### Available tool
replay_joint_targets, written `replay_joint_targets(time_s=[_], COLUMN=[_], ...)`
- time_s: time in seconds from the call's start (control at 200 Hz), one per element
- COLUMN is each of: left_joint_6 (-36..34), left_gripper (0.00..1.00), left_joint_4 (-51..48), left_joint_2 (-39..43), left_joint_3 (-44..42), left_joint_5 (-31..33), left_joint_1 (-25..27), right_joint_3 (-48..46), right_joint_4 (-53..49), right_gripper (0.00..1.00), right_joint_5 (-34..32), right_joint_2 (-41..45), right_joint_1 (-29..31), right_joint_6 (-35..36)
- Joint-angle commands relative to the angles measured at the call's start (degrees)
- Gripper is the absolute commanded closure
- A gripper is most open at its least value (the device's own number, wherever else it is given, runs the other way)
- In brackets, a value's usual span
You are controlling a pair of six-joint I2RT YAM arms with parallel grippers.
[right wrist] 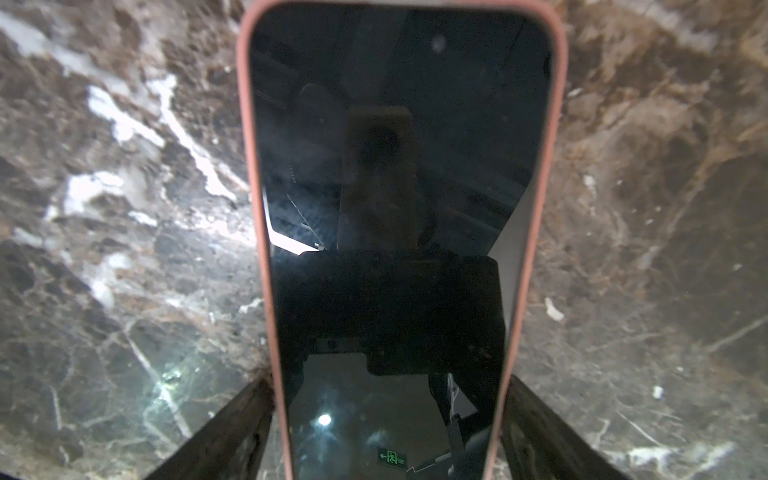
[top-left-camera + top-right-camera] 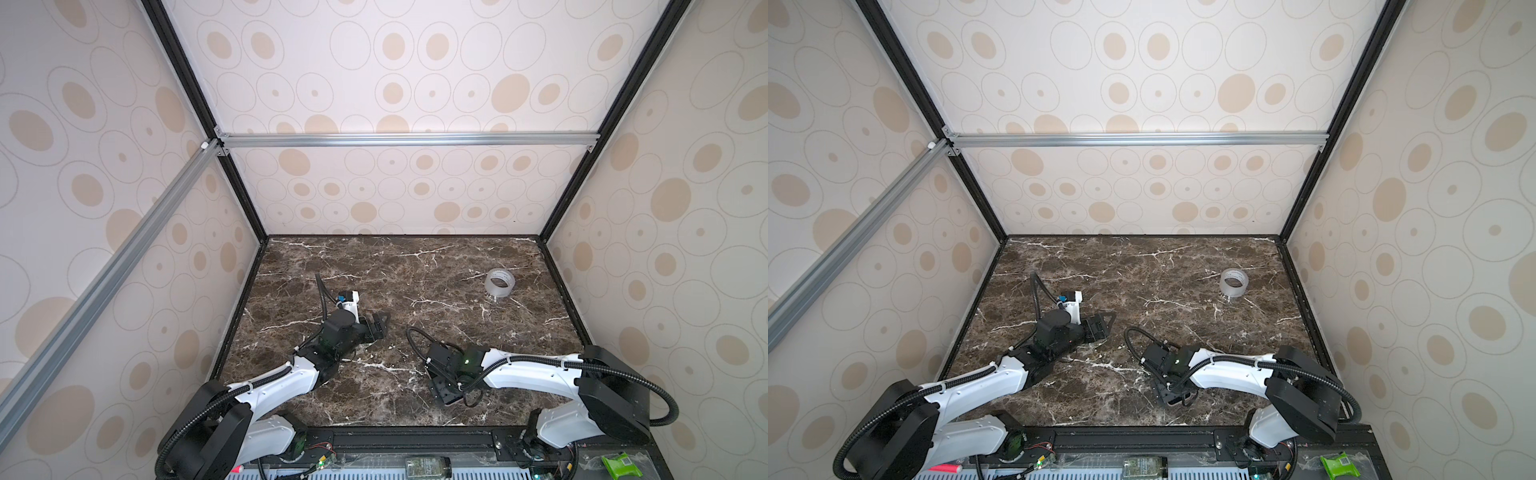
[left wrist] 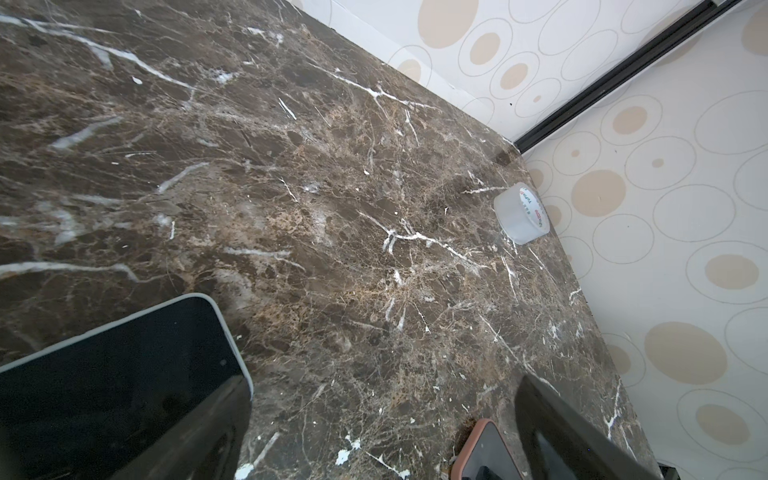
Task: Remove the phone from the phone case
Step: 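Close the right gripper on the pink-cased phone's edge and lift it, then bring the left gripper to the phone's side edge and grasp it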
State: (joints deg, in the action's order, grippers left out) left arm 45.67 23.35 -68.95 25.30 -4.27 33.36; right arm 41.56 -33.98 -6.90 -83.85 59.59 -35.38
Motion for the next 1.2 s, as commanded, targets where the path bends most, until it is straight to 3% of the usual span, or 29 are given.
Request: replay_joint_targets(time_s=[0.0, 0.3, 0.63, 0.94, 1.195], left_joint_6=[1.2, 2.0, 2.9, 9.6, 14.6], left_gripper=[0.01, 0.01, 0.01, 0.01, 0.04], left_joint_4=[1.5, 1.9, 2.1, 3.2, 9.6], left_joint_2=[-0.4, 0.5, -1.4, -4.8, -13.7], left_joint_3=[1.6, 0.6, 2.2, 2.4, 4.2], left_joint_5=[-0.5, 0.1, -3.6, -7.6, -13.7], left_joint_1=[-0.4, -0.4, -0.2, 4.0, 8.3], right_joint_3=[-2.2, -2.1, -1.0, -7.0, -13.6], right_joint_4=[-1.2, -1.0, -1.7, 11.9, 25.6], right_gripper=[0.14, 0.18, 0.19, 0.2, 0.2], right_joint_5=[-0.6, -0.9, -2.3, 9.9, 16.7], right_joint_2=[-4.1, -5.5, 0.3, 9.7, 12.5], right_joint_1=[-0.1, -0.1, -0.5, -8.6, -14.5], right_joint_6=[-0.9, -1.3, -2.0, -5.9, -11.1])
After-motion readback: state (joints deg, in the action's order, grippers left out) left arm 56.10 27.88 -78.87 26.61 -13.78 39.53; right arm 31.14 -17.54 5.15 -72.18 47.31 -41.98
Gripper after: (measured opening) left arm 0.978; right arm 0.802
